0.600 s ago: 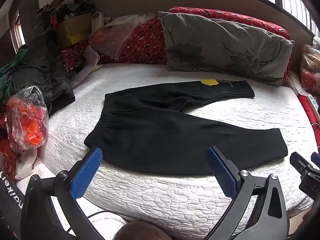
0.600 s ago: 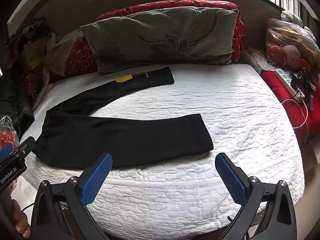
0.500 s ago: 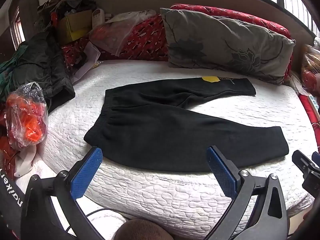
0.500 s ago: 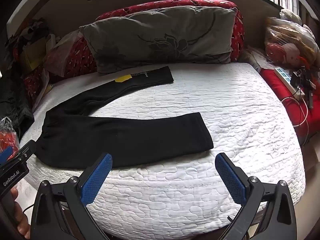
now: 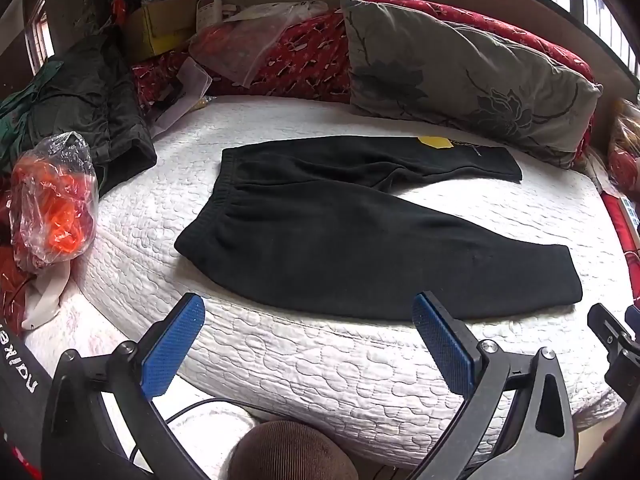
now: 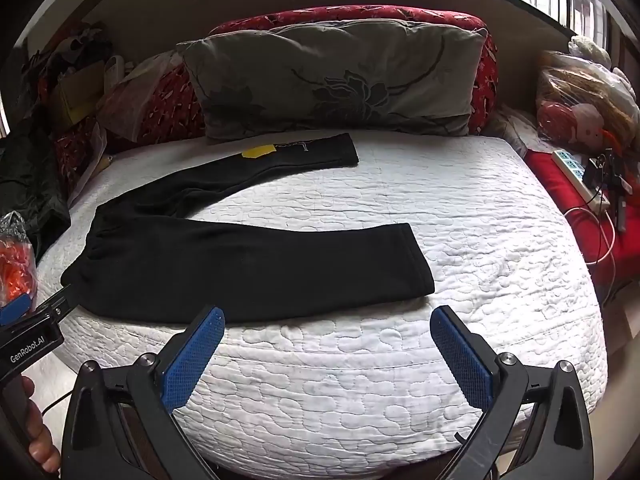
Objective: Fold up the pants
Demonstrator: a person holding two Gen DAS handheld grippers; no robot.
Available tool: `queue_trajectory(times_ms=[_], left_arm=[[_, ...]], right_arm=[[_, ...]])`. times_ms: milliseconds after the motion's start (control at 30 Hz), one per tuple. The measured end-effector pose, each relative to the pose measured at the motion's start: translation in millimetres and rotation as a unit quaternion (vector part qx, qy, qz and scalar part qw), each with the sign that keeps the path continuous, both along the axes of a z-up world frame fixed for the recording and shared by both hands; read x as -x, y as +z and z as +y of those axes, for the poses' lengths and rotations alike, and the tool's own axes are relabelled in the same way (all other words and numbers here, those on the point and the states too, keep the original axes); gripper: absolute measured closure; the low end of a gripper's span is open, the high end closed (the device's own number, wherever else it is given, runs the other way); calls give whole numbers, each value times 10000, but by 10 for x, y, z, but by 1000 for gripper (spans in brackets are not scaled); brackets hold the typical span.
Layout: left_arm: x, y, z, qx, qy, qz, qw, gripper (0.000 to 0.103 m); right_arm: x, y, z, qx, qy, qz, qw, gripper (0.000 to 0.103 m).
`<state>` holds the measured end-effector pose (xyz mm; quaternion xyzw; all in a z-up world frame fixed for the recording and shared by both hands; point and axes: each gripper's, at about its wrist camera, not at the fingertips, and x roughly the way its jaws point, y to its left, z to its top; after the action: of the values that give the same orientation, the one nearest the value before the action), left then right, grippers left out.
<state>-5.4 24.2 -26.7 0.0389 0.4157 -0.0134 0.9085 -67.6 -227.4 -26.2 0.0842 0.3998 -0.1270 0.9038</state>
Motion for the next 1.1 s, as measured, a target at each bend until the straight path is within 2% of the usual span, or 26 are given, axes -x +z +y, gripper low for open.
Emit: queue_trajectory(times_ms=[1100], left_arm=[[-4,-43,1,33,-28,128,9999,0]], right_arm=[[18,-48,-44,-51,-35,76,10000,0]])
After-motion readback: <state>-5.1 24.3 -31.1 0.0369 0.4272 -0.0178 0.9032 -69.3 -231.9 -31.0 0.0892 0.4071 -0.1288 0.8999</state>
